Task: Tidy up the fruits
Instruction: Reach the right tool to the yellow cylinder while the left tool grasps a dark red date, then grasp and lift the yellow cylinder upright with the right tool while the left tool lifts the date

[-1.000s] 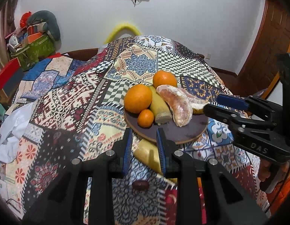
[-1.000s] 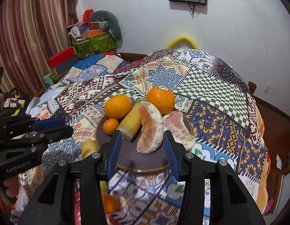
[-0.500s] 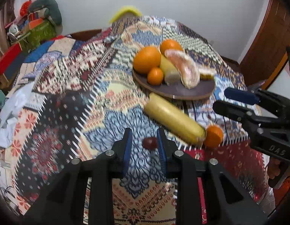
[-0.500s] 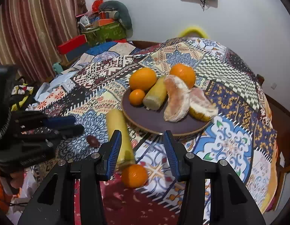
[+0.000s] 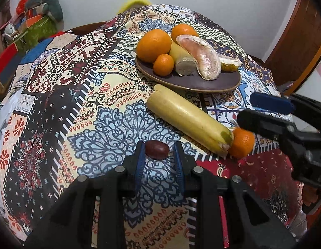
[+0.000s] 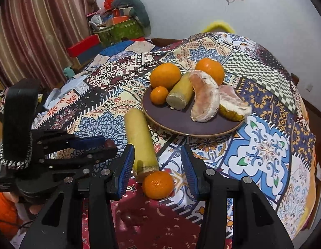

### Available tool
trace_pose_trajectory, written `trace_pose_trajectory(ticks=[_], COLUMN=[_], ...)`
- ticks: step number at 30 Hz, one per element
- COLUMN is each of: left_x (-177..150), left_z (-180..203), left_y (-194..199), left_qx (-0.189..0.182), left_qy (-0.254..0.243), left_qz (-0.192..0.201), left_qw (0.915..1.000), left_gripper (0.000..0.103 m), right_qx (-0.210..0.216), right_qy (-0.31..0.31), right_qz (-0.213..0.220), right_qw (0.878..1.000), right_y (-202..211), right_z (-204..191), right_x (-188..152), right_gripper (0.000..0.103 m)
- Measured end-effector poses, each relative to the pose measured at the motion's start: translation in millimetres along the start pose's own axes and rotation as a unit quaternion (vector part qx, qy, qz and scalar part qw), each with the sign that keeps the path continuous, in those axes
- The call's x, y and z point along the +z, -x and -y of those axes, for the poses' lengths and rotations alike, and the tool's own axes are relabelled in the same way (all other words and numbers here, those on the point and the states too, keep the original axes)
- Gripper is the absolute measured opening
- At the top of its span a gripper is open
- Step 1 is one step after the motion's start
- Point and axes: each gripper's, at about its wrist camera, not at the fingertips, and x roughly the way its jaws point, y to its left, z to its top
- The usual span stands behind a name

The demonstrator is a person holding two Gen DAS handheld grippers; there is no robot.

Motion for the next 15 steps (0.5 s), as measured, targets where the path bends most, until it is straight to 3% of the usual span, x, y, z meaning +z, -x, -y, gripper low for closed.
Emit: trace_pose_trajectory(ticks=[8, 11, 15], left_x=[-2.5, -2.3, -2.6], left_z=[-5.2, -7.9, -16.7], left_y=[-7.0, -6.8, -1.6], left_qx=[0.004, 0.002, -0.001], left_qy=[0.001, 0.007, 0.02], left_qz=[0.003, 0.008, 0.013], left_qw=[1.0, 0.9999, 0.9997], left_gripper=[0.027, 0.019, 0.019], right_qx=[0.016, 0.021, 0.026], right_qy=[0.013, 0.01, 0.011], right_qz=[-0.009, -0.014, -0.021], right_qw=[1.0, 1.0, 0.999], right_y=[-11.3, -16.7, -23.1], right_z=[-10.1, -11.0, -13.4], right_x=[2.1, 1.6, 1.8], right_gripper=[0.043, 0.043, 0.043])
